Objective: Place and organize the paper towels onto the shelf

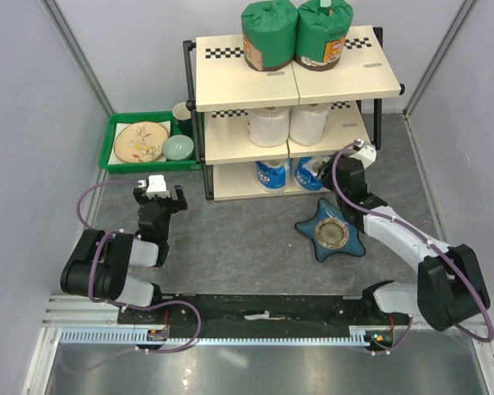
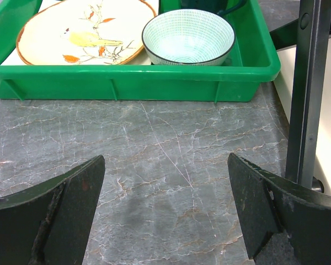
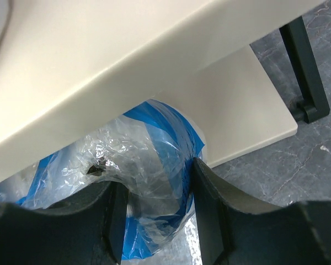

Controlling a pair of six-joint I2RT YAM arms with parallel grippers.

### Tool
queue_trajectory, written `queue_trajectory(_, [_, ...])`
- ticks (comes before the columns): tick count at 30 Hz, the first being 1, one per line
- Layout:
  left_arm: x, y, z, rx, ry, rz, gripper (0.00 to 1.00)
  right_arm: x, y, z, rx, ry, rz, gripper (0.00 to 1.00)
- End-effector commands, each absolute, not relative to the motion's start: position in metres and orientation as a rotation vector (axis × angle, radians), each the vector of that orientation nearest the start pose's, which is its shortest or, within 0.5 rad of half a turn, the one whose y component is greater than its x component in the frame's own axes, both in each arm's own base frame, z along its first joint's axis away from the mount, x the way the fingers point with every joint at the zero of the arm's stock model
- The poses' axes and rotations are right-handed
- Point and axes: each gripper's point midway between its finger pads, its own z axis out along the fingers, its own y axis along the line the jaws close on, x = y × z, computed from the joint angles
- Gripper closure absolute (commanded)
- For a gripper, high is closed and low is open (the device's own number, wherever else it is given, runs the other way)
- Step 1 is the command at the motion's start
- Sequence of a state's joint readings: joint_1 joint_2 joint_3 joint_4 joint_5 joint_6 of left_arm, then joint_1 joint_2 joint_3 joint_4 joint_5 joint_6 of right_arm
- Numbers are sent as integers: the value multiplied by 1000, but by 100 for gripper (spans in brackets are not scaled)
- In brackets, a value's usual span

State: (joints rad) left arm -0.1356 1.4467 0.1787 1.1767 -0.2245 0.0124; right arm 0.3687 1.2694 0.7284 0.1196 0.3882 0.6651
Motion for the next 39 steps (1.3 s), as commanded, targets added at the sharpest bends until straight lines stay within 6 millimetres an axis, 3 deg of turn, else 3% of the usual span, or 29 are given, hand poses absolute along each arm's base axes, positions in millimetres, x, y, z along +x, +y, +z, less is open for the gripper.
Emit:
queue_trajectory(1, [367, -8, 111, -51, 1605, 92, 1, 408, 109, 197, 530, 1753, 371, 88])
queue_trajectory(16, [367, -8, 111, -50, 1607, 92, 1, 428, 116, 199, 527, 1715, 405, 89])
queue_trajectory(26, [367, -8, 112, -51, 1604, 92, 1, 437, 123, 186, 511, 1754, 400, 84])
queue_trajectory(27, [367, -8, 111, -51, 1605, 92, 1, 437, 123, 185, 508, 1761, 395, 82])
queue_trajectory(31, [367, -8, 111, -49, 1605, 93, 1, 437, 122, 182, 502, 1771, 388, 52])
queue_trajectory(34, [367, -8, 111, -49, 1605, 93, 1, 435, 123, 188, 495, 1756, 395, 40])
queue_trajectory(39, [367, -8, 111, -51, 1605, 92, 1, 430, 121, 205, 488, 1714, 414, 32])
